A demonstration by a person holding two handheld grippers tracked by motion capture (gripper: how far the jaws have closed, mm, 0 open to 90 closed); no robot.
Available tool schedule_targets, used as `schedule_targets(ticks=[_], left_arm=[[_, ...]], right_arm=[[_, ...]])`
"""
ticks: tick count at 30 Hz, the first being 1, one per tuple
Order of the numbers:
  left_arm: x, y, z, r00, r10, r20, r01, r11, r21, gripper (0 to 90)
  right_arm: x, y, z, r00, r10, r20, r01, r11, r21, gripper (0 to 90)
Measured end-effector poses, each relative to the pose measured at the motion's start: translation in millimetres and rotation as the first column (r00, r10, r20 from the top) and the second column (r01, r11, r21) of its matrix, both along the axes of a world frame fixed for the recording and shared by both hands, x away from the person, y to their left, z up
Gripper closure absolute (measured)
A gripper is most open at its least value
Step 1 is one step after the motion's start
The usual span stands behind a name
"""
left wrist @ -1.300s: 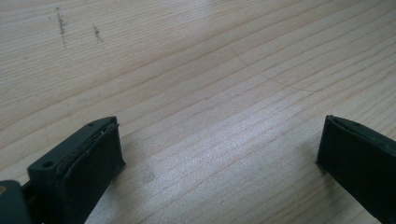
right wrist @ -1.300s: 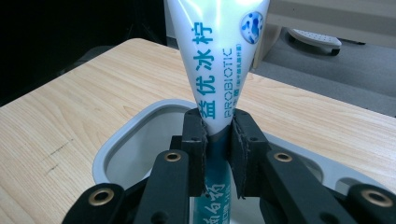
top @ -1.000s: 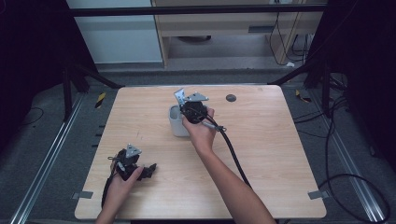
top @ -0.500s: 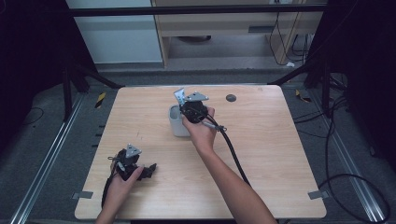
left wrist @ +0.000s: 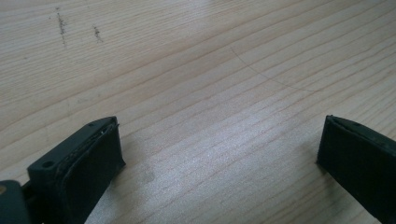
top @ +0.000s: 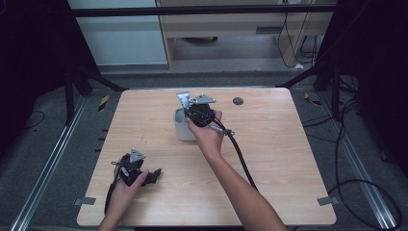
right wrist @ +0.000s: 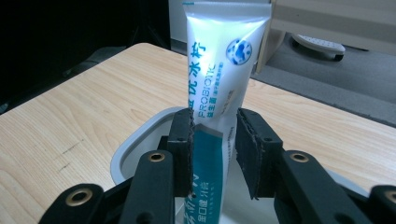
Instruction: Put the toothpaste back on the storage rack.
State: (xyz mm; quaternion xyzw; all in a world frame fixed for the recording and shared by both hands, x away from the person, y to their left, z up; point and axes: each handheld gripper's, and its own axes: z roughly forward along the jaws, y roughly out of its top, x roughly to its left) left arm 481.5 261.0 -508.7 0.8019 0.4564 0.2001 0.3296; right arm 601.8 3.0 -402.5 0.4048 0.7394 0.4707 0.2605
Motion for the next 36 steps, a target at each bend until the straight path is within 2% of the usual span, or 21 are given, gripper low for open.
schedule_targets(ticks=[16, 25, 36], left_arm=[[-0.1, -0.2, -0.1, 1.0, 0.001, -0.001, -0.001, 1.0, -0.003, 0.0], [-0.1, -0.2, -0.1, 1.0, 0.002, -0.001, -0.002, 1.0, -0.003, 0.0], [-0.1, -0.2, -0.1, 1.0, 0.002, -0.001, -0.002, 1.0, -0.003, 0.0]], right_arm=[[-9.2, -5.7, 12.2, 0.9999, 0.009, 0.009, -0.009, 0.9998, -0.02, 58.6], [-12.6, -8.6, 16.9, 0.9997, 0.019, -0.017, -0.019, 0.9995, -0.024, 50.4], [-16.5, -12.2, 19.1, 0.9937, 0.071, -0.087, -0.074, 0.9969, -0.027, 37.8]])
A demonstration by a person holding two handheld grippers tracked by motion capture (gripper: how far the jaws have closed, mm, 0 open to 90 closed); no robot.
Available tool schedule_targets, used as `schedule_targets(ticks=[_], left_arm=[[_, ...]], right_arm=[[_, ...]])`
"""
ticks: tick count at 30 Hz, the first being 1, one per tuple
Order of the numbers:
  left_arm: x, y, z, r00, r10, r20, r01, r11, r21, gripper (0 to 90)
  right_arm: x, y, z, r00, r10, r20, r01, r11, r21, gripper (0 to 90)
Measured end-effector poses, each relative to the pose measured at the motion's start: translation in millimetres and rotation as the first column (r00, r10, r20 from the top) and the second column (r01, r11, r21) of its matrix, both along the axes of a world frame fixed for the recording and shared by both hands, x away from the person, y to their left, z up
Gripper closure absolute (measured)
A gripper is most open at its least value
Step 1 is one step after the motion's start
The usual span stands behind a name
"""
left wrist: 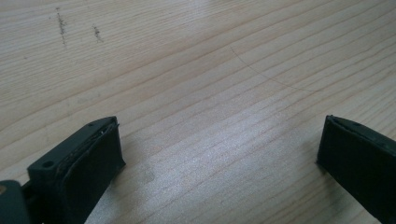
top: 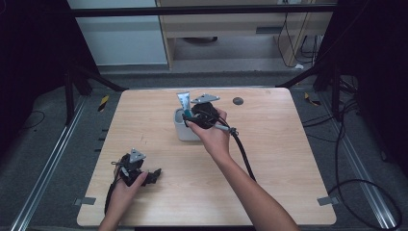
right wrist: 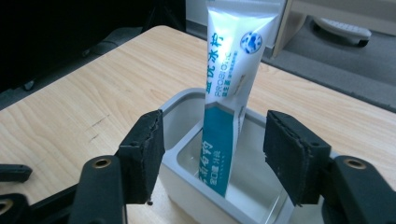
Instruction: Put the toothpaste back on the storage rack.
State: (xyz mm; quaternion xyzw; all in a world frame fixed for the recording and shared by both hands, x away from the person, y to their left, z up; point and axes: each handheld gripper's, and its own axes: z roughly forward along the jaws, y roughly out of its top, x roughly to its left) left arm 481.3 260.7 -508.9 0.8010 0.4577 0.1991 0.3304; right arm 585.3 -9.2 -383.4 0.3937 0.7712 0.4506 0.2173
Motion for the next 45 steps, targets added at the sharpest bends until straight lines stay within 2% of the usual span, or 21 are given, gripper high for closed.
schedule_targets(ticks=[3, 12, 16, 21, 25, 31, 35, 45], left_arm=[[0.0, 0.0, 0.0, 1.0, 0.0, 0.0, 0.0, 1.0, 0.001, 0.0], [0.0, 0.0, 0.0, 1.0, 0.0, 0.0, 0.0, 1.0, 0.001, 0.0], [0.0, 0.0, 0.0, 1.0, 0.0, 0.0, 0.0, 1.0, 0.0, 0.0], [0.0, 0.0, 0.0, 1.0, 0.0, 0.0, 0.0, 1.0, 0.0, 0.0], [0.0, 0.0, 0.0, 1.0, 0.0, 0.0, 0.0, 1.0, 0.001, 0.0], [0.1, 0.2, 0.1, 1.0, -0.002, 0.002, 0.002, 1.0, 0.003, 0.0], [0.0, 0.1, 0.0, 1.0, 0.0, 0.0, 0.0, 1.0, 0.001, 0.0], [0.0, 0.0, 0.0, 1.0, 0.0, 0.001, 0.0, 1.0, 0.001, 0.0]], right_arm=[[-1.6, -2.3, 0.7, 0.9998, 0.014, -0.014, -0.014, 0.9999, -0.002, 35.0], [-7.0, -9.3, 3.1, 0.9992, 0.037, -0.015, -0.037, 0.999, -0.026, 25.3], [-10.7, -12.5, 4.3, 0.9978, 0.066, -0.005, -0.066, 0.9966, -0.05, 16.5], [-14.3, -16.5, 6.1, 0.9962, 0.086, -0.014, -0.086, 0.9957, -0.034, 8.5], [-18.1, -18.8, 7.3, 0.9964, 0.083, -0.019, -0.084, 0.9942, -0.067, 6.8], [-23.3, -28.1, 8.1, 0.9959, 0.09, -0.01, -0.09, 0.9925, -0.083, 6.4], [-29.8, -43.5, 10.5, 0.9969, 0.078, 0.003, -0.077, 0.992, -0.099, 6.5], [-39.6, -79.1, 7.2, 0.999, 0.045, 0.001, -0.044, 0.9918, -0.12, 6.8]])
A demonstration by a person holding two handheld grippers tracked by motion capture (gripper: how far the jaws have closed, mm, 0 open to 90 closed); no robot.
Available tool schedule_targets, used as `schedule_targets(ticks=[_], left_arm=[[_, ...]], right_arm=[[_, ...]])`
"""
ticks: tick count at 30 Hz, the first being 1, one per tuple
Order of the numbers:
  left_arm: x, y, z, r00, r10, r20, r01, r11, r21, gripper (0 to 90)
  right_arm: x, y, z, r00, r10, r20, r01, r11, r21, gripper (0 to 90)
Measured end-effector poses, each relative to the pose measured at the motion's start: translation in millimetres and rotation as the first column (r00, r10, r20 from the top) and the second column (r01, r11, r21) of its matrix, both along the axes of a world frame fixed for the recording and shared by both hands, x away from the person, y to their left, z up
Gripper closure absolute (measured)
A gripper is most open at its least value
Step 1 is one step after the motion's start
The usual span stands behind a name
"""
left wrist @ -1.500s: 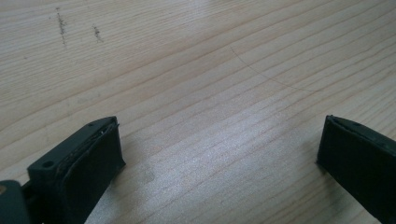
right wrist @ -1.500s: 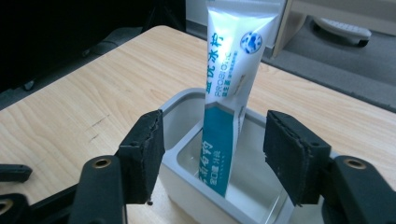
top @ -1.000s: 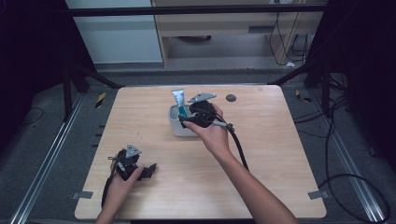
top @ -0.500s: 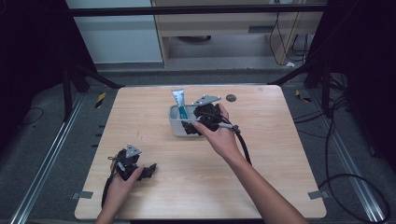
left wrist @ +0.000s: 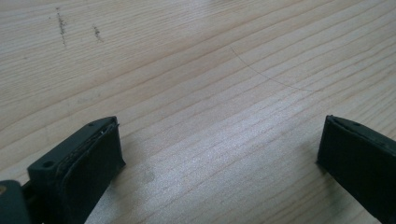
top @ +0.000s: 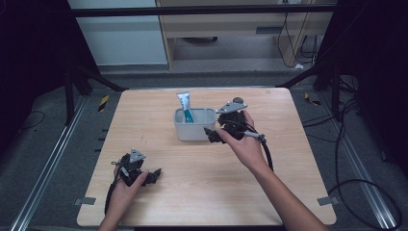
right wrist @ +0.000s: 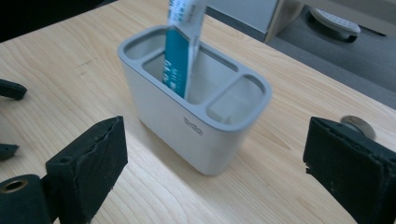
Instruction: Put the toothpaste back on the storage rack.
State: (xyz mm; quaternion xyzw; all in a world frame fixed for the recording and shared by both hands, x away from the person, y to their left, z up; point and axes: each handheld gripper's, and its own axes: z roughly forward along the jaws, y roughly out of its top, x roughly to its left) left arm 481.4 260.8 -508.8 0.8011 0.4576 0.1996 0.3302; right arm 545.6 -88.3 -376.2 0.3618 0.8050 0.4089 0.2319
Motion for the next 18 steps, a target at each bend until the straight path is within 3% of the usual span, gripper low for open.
schedule_targets(ticks=[9, 18], left_arm=[[-0.1, 0.0, 0.0, 1.0, 0.0, 0.0, 0.0, 1.0, 0.0, 0.0], [-0.1, 0.1, 0.1, 1.0, 0.0, 0.002, 0.0, 1.0, 0.003, 0.0]], right_arm=[[-8.6, -42.6, -6.6, 0.9993, -0.037, 0.001, 0.037, 0.9993, -0.011, 7.1], [-17.5, -73.7, -18.3, 0.9975, -0.07, -0.004, 0.07, 0.9969, -0.037, 7.4]])
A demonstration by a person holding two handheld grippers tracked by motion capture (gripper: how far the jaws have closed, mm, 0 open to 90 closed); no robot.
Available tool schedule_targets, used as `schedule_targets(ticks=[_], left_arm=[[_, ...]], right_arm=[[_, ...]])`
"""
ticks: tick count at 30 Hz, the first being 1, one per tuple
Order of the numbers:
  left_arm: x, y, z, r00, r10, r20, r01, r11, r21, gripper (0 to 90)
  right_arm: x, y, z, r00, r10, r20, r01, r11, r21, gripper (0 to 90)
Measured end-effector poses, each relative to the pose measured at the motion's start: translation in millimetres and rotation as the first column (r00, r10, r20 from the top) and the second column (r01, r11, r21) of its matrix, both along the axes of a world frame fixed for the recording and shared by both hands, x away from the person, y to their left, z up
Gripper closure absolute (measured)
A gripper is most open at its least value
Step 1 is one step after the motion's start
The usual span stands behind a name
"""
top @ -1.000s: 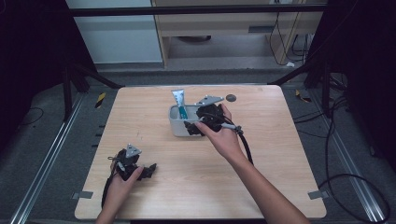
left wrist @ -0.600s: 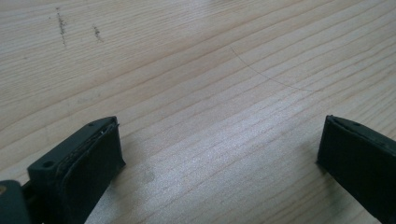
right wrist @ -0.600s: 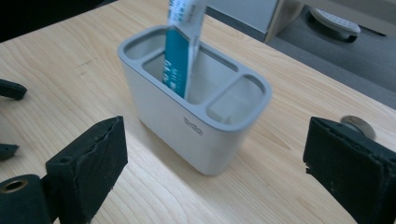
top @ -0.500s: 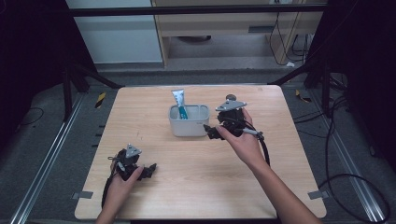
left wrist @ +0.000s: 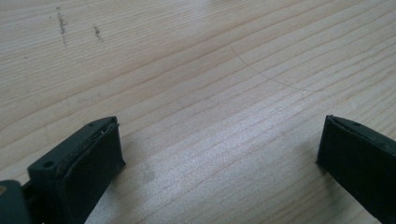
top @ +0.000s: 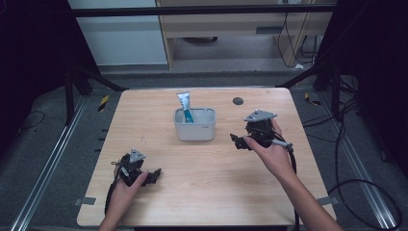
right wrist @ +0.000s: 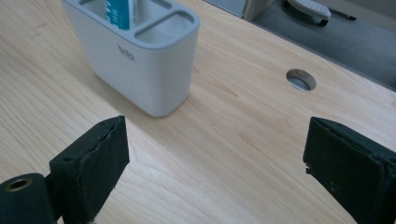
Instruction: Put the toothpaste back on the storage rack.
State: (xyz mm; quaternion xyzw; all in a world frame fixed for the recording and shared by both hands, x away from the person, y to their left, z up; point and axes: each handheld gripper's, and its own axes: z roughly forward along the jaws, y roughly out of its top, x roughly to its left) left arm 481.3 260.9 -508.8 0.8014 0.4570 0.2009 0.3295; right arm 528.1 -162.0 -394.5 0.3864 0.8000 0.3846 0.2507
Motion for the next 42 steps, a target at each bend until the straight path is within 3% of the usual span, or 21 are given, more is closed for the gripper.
schedule_targets(ticks=[9, 20, 35, 42], left_arm=[[0.0, 0.0, 0.0, 1.0, 0.0, 0.0, 0.0, 1.0, 0.0, 0.0], [-0.1, -0.2, -0.1, 1.0, 0.001, -0.001, -0.001, 1.0, -0.002, 0.0], [-0.2, -0.2, -0.1, 1.0, 0.002, -0.001, -0.002, 1.0, -0.002, 0.0], [-0.2, -0.2, -0.1, 1.0, 0.002, -0.002, -0.002, 1.0, -0.003, 0.0]], right_arm=[[-4.7, -23.2, -15.9, 0.9997, -0.021, -0.008, 0.021, 0.9997, -0.015, 9.7], [-7.1, -35.7, -31.4, 0.9986, -0.034, -0.04, 0.033, 0.9992, -0.022, 10.8], [-9.2, -50.7, -75.2, 0.991, -0.05, -0.124, 0.047, 0.9986, -0.022, 12.2], [-5.1, -63.3, -92.4, 0.9831, -0.088, -0.161, 0.089, 0.996, -0.001, 12.6]])
